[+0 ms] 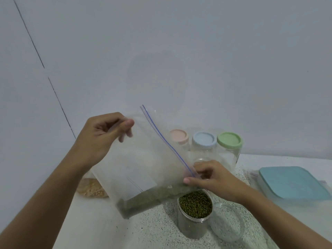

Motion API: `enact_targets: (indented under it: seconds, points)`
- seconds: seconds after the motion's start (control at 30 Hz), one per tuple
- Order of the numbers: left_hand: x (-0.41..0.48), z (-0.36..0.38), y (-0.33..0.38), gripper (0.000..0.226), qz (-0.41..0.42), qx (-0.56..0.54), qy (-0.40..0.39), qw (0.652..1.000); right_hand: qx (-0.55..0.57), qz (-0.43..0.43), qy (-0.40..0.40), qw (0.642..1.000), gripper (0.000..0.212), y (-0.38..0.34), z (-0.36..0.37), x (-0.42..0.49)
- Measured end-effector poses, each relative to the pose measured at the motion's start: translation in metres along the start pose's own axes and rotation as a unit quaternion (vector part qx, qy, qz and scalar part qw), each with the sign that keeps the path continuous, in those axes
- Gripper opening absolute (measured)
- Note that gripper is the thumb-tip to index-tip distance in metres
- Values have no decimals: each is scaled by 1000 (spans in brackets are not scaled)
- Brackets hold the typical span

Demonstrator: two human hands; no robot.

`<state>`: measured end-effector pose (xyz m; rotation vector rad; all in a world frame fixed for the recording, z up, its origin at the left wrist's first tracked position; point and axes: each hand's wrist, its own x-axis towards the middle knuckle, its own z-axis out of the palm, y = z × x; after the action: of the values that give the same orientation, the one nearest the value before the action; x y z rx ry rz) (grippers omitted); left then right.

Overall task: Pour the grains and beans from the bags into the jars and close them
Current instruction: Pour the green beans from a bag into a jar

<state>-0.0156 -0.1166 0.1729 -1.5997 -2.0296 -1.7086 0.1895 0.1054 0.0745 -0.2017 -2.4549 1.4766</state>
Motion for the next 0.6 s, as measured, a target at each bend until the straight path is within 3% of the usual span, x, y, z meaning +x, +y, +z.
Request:
enact_targets:
  seconds: [0.17, 0.33, 0.6]
  points:
    - [-12, 6, -5, 32, -20, -1, 24, 1000, -7, -9, -9, 1000, 8, 11, -6, -9]
    - [-30, 6, -16, 32, -46, -35, 107, 993, 15, -42, 9, 999, 7, 10, -12, -4]
    - [-72, -10, -51, 29, -134, -147, 237, 951, 1, -97, -4, 995, 9, -26, -15, 27]
